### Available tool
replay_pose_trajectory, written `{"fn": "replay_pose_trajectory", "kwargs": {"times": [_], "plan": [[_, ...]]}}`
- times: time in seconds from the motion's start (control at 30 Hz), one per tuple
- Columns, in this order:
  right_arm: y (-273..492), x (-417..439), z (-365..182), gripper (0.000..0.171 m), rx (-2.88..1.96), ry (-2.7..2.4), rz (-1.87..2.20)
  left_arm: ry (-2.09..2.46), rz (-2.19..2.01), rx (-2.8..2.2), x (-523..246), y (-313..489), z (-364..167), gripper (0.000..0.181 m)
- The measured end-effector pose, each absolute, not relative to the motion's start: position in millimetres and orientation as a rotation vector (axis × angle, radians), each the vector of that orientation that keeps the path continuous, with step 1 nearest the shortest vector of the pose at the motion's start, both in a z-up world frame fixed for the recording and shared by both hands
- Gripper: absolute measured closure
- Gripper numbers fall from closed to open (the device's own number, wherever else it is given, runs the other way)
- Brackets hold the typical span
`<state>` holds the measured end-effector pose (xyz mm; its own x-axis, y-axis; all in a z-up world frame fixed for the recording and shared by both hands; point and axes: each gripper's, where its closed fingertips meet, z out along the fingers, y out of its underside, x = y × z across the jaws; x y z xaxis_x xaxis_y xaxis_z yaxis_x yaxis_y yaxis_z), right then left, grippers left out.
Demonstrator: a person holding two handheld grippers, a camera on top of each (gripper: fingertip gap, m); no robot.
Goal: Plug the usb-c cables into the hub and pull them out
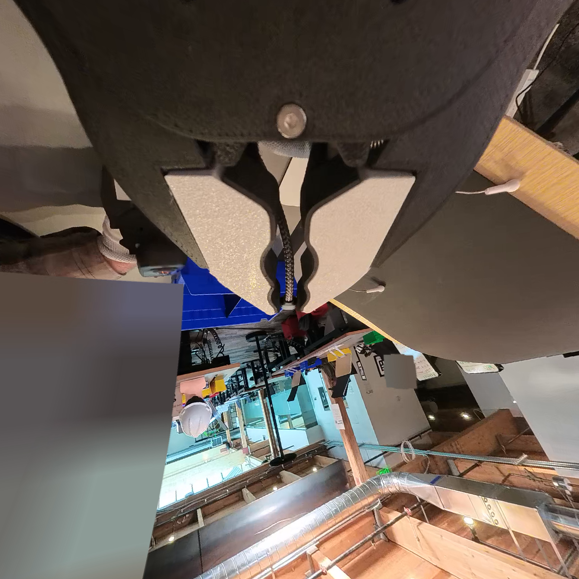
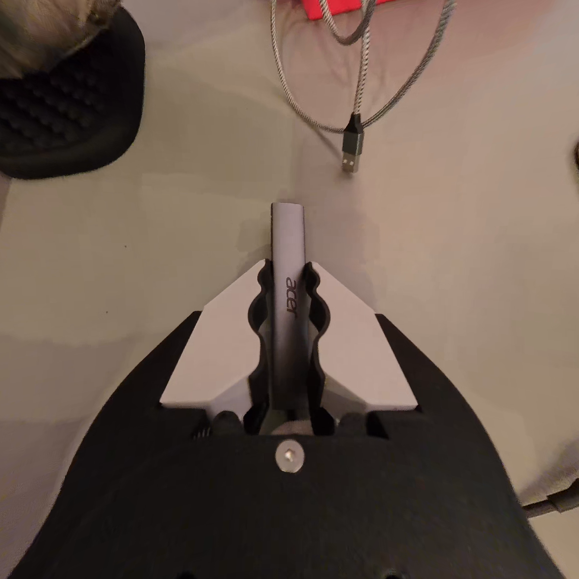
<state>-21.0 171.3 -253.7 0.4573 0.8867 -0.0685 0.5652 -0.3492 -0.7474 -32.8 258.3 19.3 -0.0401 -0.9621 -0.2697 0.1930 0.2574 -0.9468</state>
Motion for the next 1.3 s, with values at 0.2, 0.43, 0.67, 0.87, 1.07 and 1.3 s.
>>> {"fn": "replay_pose_trajectory", "kwargs": {"times": [0.2,0.43,0.67,0.87,1.07,1.3], "plan": [[183,6,-253,0.152,-2.158,-1.026,0.491,1.236,-1.134,-0.868,-29,262,13,0.171],[181,22,-264,0.152,-2.308,-0.757,0.306,1.26,-1.133,-0.881,-21,260,7,0.171],[158,47,-253,0.138,-2.313,-0.918,0.072,1.282,-1.113,-0.877,-18,256,6,0.171],[136,64,-258,0.139,-2.253,-0.945,-0.178,1.295,-1.118,-0.879,-13,253,3,0.171],[145,73,-259,0.161,-2.094,-0.96,-0.496,1.313,-1.113,-0.874,-9,248,2,0.171],[153,74,-256,0.164,-2.087,-0.967,-0.531,1.327,-1.109,-0.876,-6,247,0,0.171]]}}
